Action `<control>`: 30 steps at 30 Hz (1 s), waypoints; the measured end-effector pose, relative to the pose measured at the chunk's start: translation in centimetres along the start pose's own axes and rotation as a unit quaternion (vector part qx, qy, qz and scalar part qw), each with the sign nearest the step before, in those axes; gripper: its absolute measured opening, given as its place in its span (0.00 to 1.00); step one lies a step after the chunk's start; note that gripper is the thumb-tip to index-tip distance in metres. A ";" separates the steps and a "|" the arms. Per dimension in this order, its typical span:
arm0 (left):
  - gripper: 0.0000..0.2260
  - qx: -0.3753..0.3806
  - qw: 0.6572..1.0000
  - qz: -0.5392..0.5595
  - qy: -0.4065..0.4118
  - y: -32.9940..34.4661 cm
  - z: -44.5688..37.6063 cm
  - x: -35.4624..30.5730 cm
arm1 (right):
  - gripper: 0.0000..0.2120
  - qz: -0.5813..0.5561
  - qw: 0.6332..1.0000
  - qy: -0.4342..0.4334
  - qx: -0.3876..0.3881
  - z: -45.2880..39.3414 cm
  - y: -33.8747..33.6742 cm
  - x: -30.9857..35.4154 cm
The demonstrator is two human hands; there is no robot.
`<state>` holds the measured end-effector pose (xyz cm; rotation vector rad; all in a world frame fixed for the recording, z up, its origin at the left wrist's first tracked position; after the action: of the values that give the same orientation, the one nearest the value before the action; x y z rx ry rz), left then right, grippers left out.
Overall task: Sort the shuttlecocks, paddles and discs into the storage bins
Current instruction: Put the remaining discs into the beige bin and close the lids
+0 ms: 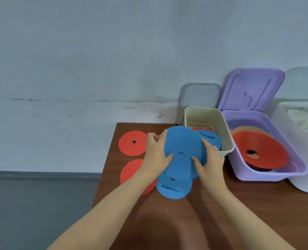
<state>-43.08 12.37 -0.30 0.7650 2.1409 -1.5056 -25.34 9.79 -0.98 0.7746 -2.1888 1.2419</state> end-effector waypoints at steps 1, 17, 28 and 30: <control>0.38 -0.007 1.000 0.001 0.010 0.4 -1.7 -1.1 | 0.29 0.005 1.000 -0.011 -0.006 -1.9 -0.7 -0.6; 0.24 0.169 0.951 -0.250 0.062 13.2 -14.7 -4.1 | 0.17 0.281 0.954 0.080 0.074 -14.0 0.5 -13.5; 0.24 0.095 0.965 -0.231 0.083 6.6 -9.2 1.2 | 0.18 0.135 0.987 -0.075 0.046 -8.6 2.0 -7.8; 0.24 0.090 0.965 -0.235 0.066 4.8 -7.5 2.9 | 0.18 0.122 0.984 -0.122 0.048 -7.0 2.4 -5.7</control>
<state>-42.38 21.31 -3.00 0.4358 2.4278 -1.9574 -21.89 18.24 -2.95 0.7471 -2.4984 1.4482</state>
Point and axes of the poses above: each hand's wrist, its own z-axis away from the middle knuckle, its own y-axis out of the palm, x = y × z, the point moved 4 cm from there along -z, towards the middle knuckle, and after that the axes turned 7 degrees about -x, right-handed, at the moved point
